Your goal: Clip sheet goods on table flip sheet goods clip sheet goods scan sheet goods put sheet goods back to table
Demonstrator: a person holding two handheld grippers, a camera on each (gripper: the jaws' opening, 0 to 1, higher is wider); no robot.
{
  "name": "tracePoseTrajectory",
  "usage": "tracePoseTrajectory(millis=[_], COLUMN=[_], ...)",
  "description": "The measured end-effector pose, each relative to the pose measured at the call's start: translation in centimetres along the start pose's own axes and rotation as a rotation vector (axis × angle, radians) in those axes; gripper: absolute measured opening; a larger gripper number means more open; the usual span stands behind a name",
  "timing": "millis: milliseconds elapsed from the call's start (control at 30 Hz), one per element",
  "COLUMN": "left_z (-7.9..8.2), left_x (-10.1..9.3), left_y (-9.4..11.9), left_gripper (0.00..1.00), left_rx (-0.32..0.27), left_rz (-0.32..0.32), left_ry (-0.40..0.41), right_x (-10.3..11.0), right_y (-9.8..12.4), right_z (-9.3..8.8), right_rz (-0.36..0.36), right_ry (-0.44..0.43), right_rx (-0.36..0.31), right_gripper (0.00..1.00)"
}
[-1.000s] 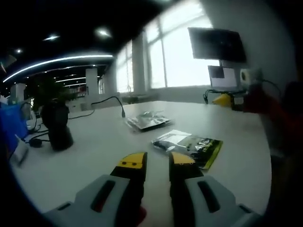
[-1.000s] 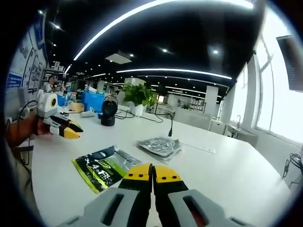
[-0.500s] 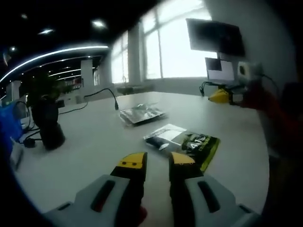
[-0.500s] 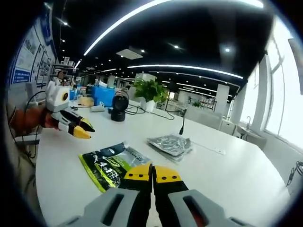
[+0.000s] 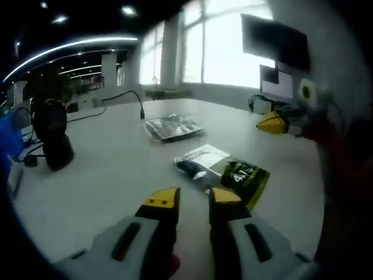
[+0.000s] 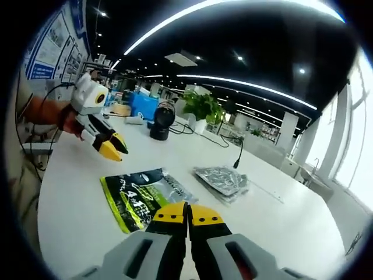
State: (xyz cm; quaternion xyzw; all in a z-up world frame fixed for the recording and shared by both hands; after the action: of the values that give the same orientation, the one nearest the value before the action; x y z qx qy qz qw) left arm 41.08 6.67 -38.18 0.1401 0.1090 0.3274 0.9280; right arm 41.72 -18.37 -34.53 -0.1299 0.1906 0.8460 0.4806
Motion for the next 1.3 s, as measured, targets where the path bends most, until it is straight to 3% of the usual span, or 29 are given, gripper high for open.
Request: tracePoseTrajectory(millis=[133, 267, 333, 467, 767, 933, 1100, 1300], left_z=[-0.3, -0.5, -0.7, -0.4, 0.2, 0.4, -0.1, -0.3], left_x=[-0.2, -0.1, -0.3, -0.4, -0.5, -0.6, -0.7, -0.2], left_y=[-0.2, -0.7, -1.1, -1.7, -2.3, -2.4, -2.3, -2.3], left_gripper=[0.14, 0.16, 0.16, 0.18, 0.19, 0.2, 0.21, 0.2], left_rx=[-0.001, 0.018, 0.051, 0.074, 0.117, 0.138, 0.154, 0.136], left_rz=[-0.04, -0.076, -0.106, -0.104, -0.127, -0.128, -0.136, -0.15], left_ry=[0.134, 0.215, 0.193, 0.173, 0.224, 0.221, 0.278, 0.402], right_x=[0.4, 0.3, 0.5, 1.0, 1.8, 2.7, 3.2, 3.2], right_y=[-0.3, -1.0, -1.3, -1.7, -3.2, -3.8, -4.1, -4.5], right_z=[0.0, 0.0, -0.2, -1.0, -2.5, -2.5, -2.6, -2.5], right_rz=[0.055, 0.068, 0.076, 0.106, 0.153, 0.189, 0.205, 0.216], right_ry=[0.02, 0.03, 0.047, 0.057, 0.037, 0.031, 0.032, 0.018], right_rx=[0.001, 0.013, 0.022, 0.033, 0.069, 0.067, 0.08, 0.106], right_gripper=[0.0, 0.0, 0.0, 0.0, 0.0, 0.0, 0.0, 0.0])
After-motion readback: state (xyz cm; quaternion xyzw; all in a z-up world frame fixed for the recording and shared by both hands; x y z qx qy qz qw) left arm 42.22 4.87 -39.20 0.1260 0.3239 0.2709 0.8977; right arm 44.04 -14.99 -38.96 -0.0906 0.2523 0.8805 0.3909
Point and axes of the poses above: the point that each gripper's makers call its tool centre point, and the gripper's own axes: y roughly backward along the fingers, x roughly to its left, z roughly out of its top, the point moved 6 cm from there along y, roughly backward along the fingers, and after that the axes turned 11 degrees about -z, right-handed, at the moved point
